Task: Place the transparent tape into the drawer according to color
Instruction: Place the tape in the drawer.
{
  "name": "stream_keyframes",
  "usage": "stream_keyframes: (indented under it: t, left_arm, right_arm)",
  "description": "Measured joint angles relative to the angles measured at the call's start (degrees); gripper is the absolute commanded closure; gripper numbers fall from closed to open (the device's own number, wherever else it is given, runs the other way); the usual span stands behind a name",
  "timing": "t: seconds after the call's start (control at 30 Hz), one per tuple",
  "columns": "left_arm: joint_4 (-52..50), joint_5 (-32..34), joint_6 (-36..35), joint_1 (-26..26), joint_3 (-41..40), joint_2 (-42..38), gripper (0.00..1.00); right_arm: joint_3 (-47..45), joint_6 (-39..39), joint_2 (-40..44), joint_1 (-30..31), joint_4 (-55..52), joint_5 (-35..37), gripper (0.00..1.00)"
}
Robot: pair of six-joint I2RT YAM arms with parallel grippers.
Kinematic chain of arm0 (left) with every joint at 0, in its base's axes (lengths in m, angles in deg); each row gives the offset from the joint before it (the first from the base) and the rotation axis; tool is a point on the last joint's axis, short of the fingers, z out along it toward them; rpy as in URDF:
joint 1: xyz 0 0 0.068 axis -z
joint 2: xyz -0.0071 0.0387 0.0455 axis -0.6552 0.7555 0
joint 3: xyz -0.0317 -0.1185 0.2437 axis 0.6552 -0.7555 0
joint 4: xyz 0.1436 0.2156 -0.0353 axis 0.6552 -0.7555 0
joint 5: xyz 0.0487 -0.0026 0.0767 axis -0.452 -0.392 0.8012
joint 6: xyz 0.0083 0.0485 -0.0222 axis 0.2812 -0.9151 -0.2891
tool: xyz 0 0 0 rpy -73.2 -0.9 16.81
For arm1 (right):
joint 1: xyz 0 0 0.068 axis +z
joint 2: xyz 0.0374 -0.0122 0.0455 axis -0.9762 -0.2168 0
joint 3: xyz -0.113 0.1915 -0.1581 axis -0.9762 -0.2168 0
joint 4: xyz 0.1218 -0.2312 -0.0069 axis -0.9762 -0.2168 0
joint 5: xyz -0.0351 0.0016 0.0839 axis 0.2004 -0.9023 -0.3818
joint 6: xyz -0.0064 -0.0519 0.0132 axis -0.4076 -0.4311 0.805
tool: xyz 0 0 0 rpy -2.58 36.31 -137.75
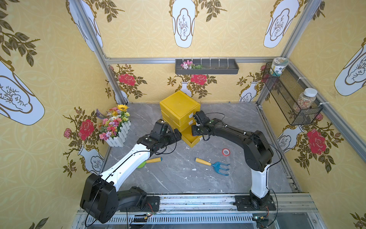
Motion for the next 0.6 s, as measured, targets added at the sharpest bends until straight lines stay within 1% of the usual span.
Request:
stream_keyframes:
  t: [0.07,0.17,0.6]
  left_arm:
    - [0.0,0.0,0.0,0.0,0.0,0.0,0.00]
    - [0.0,0.0,0.0,0.0,0.1,0.1,0.00]
    - [-0.4,0.0,0.0,0.0,0.3,-0.4,0.00]
  right_arm:
    - [0.0,-0.1,0.0,0.0,0.7,0.0,0.21]
    - [-1.0,-0.1,1.1,0.0,0.8,0.2,0.18]
    - [-10.0,2.0,13.1,-0.2,0.5,1.2,0.18]
